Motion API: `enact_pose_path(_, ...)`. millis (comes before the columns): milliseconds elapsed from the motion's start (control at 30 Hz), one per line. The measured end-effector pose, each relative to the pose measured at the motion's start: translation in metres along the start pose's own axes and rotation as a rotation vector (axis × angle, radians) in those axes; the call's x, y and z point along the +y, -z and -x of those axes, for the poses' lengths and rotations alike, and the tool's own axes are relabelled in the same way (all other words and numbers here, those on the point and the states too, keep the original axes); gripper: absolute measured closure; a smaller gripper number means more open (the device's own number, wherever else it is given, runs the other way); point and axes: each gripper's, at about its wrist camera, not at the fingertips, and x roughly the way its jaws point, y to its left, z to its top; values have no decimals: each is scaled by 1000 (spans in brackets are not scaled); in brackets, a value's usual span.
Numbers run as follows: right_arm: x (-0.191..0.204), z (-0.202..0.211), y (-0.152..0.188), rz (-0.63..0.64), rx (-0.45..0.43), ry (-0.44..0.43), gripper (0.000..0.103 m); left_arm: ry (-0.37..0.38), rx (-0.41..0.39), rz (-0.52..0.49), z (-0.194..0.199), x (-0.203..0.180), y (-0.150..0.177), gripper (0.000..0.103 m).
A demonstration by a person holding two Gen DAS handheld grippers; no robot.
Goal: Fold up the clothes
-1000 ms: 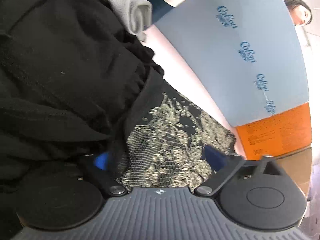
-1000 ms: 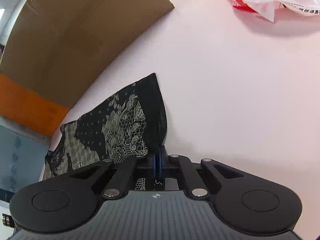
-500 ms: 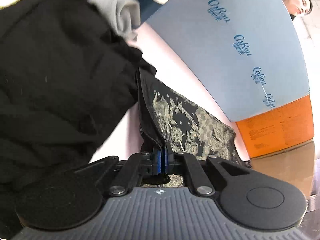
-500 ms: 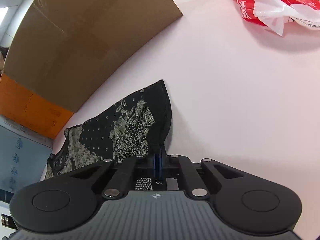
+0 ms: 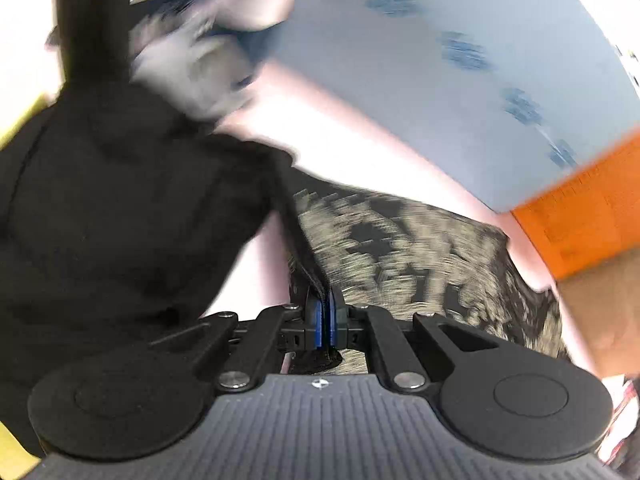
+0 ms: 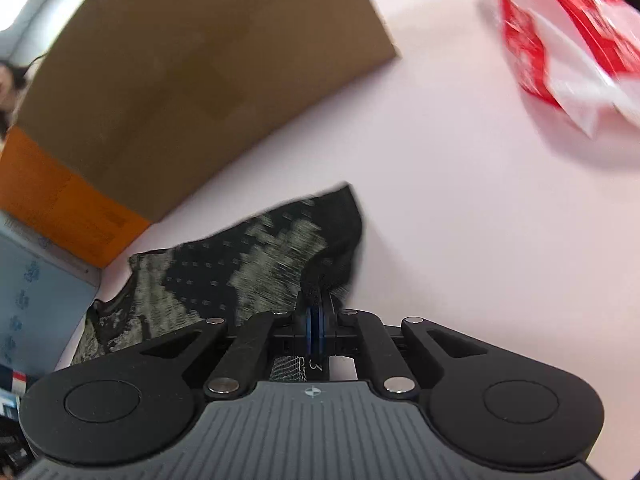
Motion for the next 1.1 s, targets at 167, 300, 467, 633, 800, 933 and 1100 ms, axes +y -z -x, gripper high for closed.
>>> enact_pose_path(167, 70, -9, -12, 214, 4, -64, 100, 41, 18, -214, -3, -89, 8, 100)
enact_pose_path(300, 140, -26, 5, 478, 54, -125, 100, 95, 78, -413, -18, -161, 54, 100)
enact_pose_path(467, 208, -59, 64, 819, 172, -165, 99, 121, 218, -547, -58, -208, 115, 100)
enact_pose_path(633, 224, -82, 114, 1037, 253, -210, 59, 164, 330, -588, -86, -217, 166, 94)
enact_pose_path(800, 217, -58, 114, 1101, 129, -263, 30, 235, 321, -611, -62, -205, 167, 42)
enact_pose_path(933, 199, -45, 70, 886, 139, -318, 29, 316, 247, -631, -25, -182, 157, 34)
enact_pose_path(1100, 168, -78, 26, 548, 237, -262, 38, 238, 71, -519, -24, -151, 116, 33)
